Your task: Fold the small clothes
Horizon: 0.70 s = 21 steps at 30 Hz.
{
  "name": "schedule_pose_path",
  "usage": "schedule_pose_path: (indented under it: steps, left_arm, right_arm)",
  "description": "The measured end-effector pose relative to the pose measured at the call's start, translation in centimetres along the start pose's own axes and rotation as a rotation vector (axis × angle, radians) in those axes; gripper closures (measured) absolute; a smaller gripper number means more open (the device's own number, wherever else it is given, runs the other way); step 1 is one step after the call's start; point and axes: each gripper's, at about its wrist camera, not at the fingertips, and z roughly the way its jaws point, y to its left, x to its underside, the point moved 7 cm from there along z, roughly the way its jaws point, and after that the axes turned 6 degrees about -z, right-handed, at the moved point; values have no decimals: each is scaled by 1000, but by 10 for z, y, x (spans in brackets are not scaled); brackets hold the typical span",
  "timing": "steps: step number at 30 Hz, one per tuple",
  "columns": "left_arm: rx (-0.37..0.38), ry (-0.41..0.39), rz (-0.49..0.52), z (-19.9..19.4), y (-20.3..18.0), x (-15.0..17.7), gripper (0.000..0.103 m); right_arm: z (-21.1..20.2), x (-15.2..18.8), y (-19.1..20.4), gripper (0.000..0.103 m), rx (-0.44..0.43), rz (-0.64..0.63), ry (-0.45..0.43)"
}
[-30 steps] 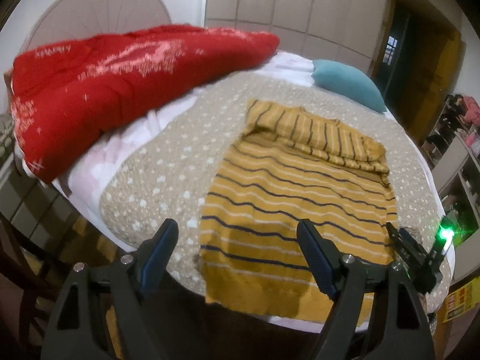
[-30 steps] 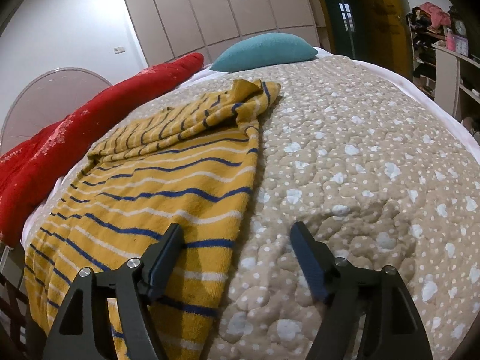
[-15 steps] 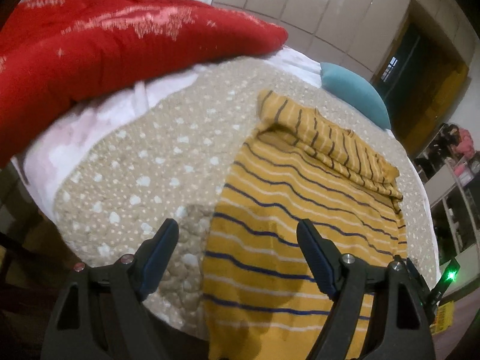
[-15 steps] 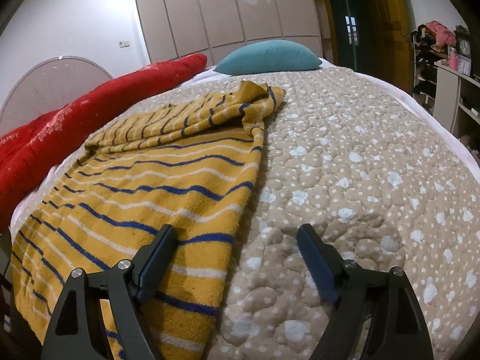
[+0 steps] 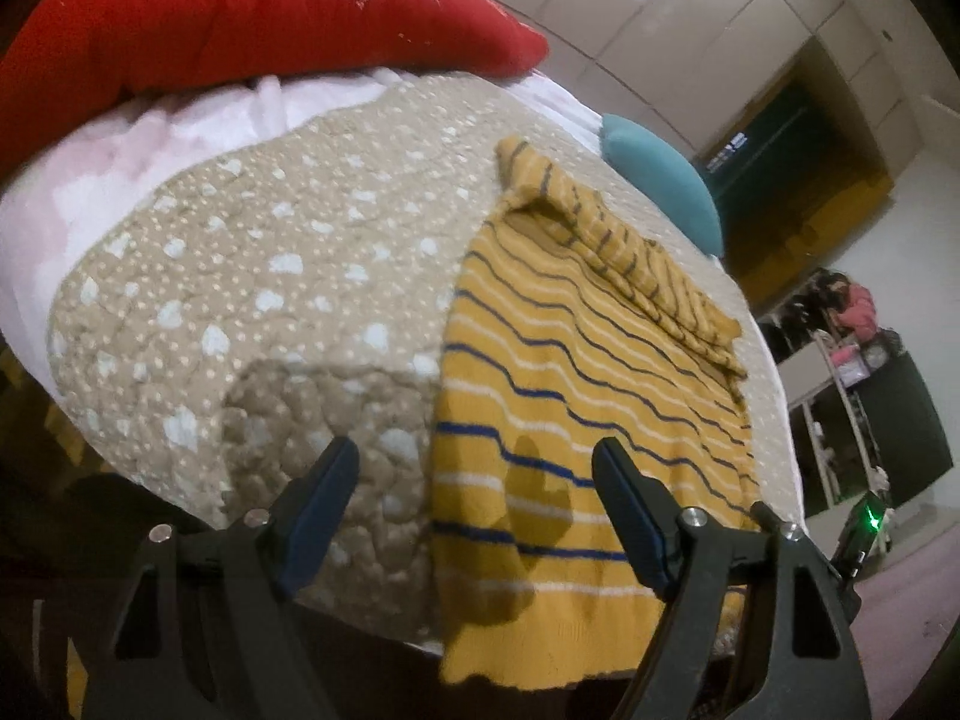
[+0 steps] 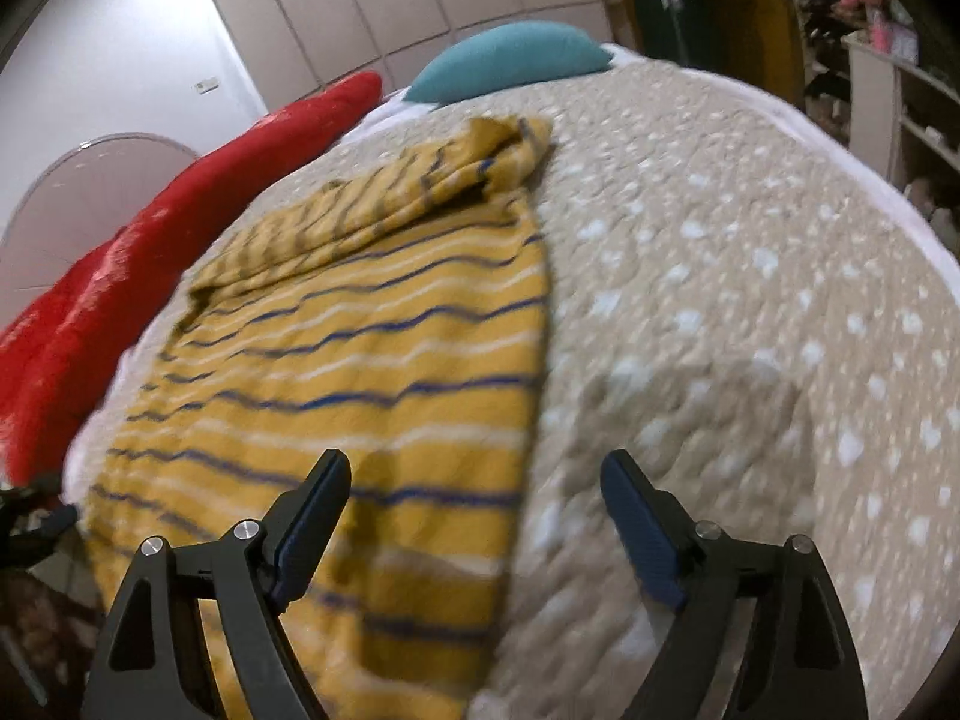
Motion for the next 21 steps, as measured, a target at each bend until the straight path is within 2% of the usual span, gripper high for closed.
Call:
schedule_pose_path:
  steps: [3,5,7,10,11,12,14,15,18,21]
  left_arm:
    - [42,27,5,10,-8,4,36]
    - [57,51,9,20,-14,8,36]
    - [37,71,16,31,-16,13,36]
    - [-8,52,61,37,-18,20,36]
    - [-18,43,80,36,-19,22,46]
    - [-31,40,94,35,-19,24,65]
    - [-59,40,103,34,-12,26,84]
    - [-49,43,89,32,-8,28,86]
    - [6,65,34,25,6,35,86]
    - [40,80,6,22,14,44,82]
  right_arm:
    - [-3,10,18,19,-116,10,32]
    - [0,18,28,21,-156,0,60]
    - [0,22,33,23,-160,-18,61]
    - [-4,28,35,32,-245,8,72]
    - [-5,29,35,36,-276,24,78]
    - [-5,33,34,39,-334,61,91]
    - [-7,39,29,43,-418,128,104]
    - [-7,43,26,45,-458,163,110]
    - [-6,54,22,46,-554,243,136]
    - [-4,65,24,46,-601,266,161]
